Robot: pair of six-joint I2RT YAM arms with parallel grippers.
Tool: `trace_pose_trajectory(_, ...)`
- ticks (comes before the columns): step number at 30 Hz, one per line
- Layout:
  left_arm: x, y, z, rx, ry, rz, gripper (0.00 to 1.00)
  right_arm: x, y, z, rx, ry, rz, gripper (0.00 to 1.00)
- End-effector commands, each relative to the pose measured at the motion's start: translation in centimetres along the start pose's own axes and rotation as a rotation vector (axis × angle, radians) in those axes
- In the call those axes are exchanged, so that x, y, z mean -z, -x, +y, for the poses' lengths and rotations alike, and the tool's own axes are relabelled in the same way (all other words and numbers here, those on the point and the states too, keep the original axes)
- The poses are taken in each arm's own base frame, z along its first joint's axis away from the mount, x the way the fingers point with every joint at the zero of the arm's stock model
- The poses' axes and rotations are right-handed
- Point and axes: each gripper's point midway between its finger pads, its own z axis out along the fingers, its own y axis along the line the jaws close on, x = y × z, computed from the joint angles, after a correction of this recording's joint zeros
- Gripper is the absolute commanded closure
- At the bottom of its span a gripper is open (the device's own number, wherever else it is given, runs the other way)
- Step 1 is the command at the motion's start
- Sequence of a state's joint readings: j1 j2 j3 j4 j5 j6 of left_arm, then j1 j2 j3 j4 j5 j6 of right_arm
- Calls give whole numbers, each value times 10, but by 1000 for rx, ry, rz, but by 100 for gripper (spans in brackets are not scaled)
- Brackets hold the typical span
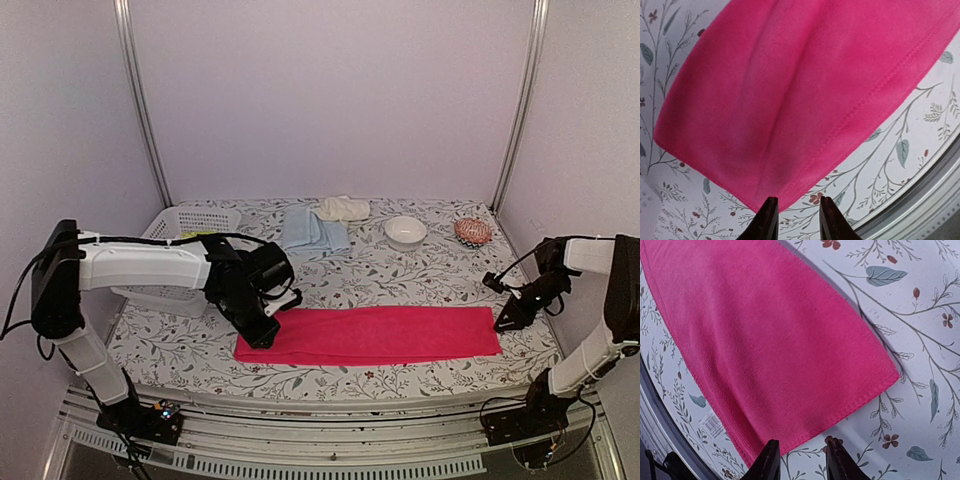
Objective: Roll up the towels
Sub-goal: Fold the towel at the center of the board, then adjust the towel at the center of the board.
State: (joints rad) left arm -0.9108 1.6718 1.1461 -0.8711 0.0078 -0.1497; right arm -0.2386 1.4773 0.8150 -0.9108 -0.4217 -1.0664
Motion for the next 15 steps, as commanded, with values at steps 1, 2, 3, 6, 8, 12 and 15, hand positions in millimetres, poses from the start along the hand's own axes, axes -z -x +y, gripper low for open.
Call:
trace_pose_trajectory(1,-7,0,39,-69,206,48,69,10,36,-30,-81,-21,-106,67)
trace_pose_trajectory(2,-9,3,46,-48,212,46,69,10,41,-35,-106,-22,-114,67)
trace_pose_trajectory(3,-12,7,53,-17,208,40,69,10,45,-45,-117,-38,-120,67)
trace_pose_trajectory(6,-19,19,71,58,205,14,69,-2,42,-62,-178,-62,-80,67)
trace_pose_trajectory(8,-24,25,78,78,207,0,69,-8,37,-71,-204,-83,-52,67)
trace_pose_trajectory(12,-39,27,90,129,189,-4,70,-19,36,-76,-234,-58,-37,66)
trace_pose_trajectory(15,-43,28,95,138,187,-8,70,-28,40,-69,-240,21,-50,66)
